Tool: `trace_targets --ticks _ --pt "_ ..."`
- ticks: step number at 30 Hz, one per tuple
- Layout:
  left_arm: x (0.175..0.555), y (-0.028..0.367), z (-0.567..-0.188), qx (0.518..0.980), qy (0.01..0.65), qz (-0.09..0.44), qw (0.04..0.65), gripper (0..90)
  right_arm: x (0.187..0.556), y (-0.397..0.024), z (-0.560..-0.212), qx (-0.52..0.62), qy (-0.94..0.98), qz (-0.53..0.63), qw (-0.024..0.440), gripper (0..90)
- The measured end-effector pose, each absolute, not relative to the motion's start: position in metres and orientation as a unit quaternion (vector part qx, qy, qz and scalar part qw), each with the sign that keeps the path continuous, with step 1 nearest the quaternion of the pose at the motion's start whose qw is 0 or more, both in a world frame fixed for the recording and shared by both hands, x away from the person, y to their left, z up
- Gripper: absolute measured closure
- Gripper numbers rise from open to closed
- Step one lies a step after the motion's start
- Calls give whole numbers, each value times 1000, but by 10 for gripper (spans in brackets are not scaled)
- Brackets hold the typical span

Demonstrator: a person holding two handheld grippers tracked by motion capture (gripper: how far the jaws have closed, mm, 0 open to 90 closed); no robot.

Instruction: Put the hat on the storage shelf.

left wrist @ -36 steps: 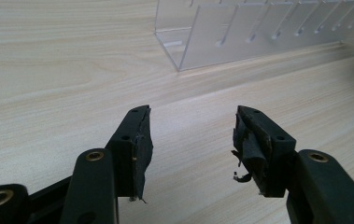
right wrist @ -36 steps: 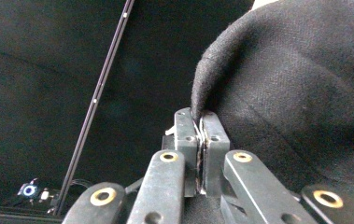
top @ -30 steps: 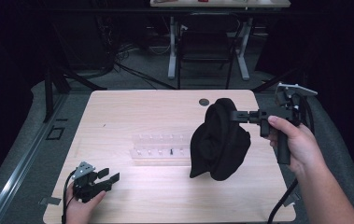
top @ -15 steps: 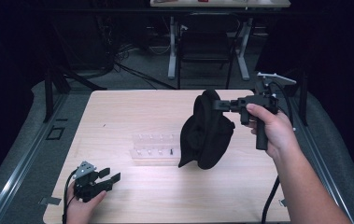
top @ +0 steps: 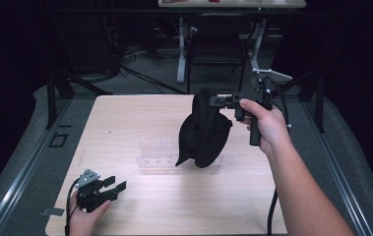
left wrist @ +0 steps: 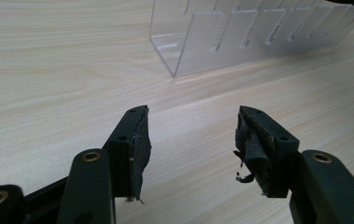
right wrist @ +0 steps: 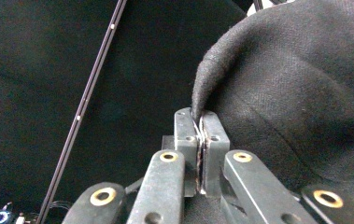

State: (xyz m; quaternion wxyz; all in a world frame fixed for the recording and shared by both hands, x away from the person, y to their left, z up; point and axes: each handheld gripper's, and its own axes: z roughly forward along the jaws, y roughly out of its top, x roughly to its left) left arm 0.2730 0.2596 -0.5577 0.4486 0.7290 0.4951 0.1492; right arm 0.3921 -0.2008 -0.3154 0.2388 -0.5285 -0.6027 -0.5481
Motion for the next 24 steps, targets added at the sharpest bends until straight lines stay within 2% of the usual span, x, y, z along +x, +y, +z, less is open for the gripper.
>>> trace_targets --ticks 15,24 --pt "275 259 -559 730 493 144 450 448 415 -195 -328 -540 -609 -533 231 882" --pt "275 255 -558 732 489 148 451 448 414 -189 -334 -535 -604 -539 241 881"
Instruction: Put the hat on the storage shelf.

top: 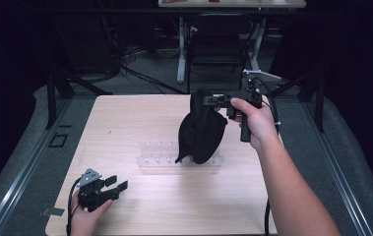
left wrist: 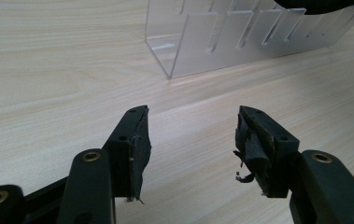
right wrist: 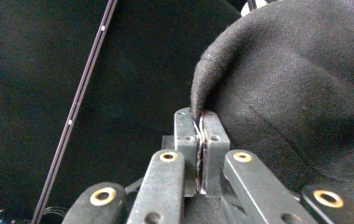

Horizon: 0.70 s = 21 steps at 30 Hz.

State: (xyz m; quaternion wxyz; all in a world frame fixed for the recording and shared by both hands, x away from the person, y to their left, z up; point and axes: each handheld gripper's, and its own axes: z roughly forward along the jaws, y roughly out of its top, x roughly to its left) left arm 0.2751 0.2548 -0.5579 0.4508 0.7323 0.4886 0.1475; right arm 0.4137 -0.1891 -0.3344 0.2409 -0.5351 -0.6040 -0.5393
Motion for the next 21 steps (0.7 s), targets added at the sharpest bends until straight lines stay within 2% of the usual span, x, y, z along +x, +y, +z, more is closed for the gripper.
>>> trace_targets --ticks 21 --pt "277 221 -526 748 433 158 477 499 413 -171 -347 -524 -581 -561 269 879"
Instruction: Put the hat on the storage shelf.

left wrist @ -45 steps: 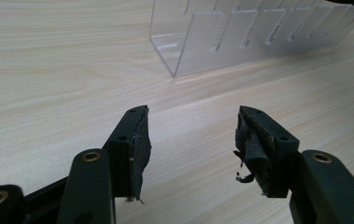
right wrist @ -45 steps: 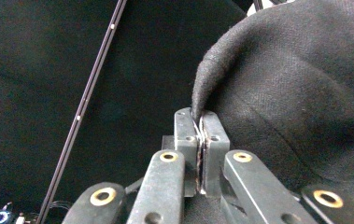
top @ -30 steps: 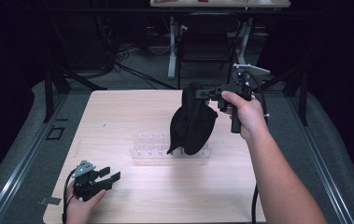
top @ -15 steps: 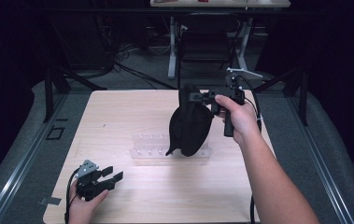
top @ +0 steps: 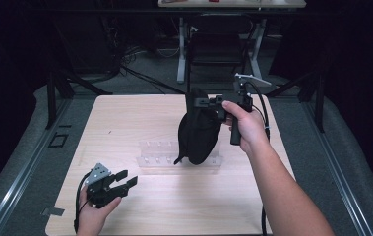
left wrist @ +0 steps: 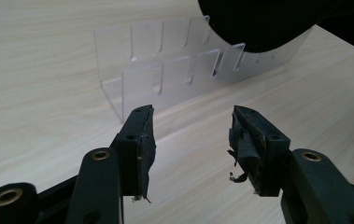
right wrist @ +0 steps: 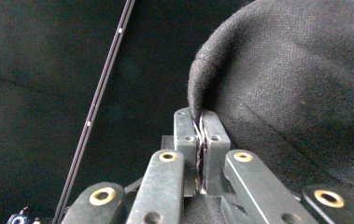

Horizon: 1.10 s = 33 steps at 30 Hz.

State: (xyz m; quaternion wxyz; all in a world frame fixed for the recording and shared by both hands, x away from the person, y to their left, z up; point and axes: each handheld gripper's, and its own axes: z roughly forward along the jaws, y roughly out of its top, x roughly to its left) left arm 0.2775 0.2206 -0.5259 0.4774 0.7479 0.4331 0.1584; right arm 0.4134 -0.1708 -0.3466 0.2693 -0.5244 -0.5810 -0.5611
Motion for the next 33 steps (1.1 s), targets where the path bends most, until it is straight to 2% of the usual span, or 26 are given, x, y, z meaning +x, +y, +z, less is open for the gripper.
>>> trace_targets --ticks 13,33 --pt "294 172 -495 763 378 164 498 528 407 -168 -346 -532 -577 -565 255 877" --pt "297 135 -472 778 334 165 506 561 406 -167 -346 -534 -572 -568 255 874"
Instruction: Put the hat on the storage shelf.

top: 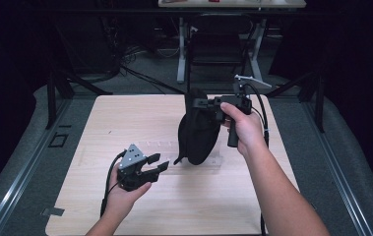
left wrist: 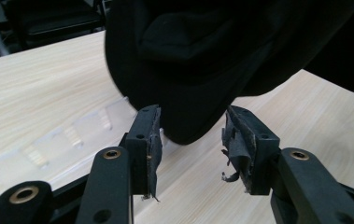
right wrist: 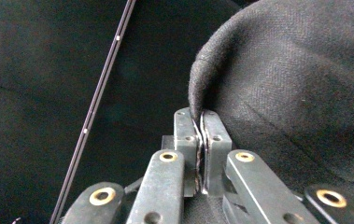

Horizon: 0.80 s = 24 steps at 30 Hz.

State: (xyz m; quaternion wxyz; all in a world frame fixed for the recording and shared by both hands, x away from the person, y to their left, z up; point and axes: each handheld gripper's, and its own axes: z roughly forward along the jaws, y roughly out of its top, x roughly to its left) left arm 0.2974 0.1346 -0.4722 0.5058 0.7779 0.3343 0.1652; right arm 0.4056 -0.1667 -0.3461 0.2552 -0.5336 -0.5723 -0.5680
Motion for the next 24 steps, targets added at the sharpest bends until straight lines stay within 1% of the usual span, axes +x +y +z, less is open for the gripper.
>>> trace_targets --ticks 14,18,21,24 --pt "299 102 -464 793 309 164 499 619 406 -163 -347 -534 -568 -571 257 872" --pt "301 92 -466 800 305 178 485 682 405 -162 -346 -533 -568 -572 256 872" --pt "301 88 -466 806 300 200 470 756 405 -162 -346 -532 -570 -572 256 872" --pt "300 86 -467 811 297 213 457 786 404 -162 -346 -530 -571 -572 256 870"
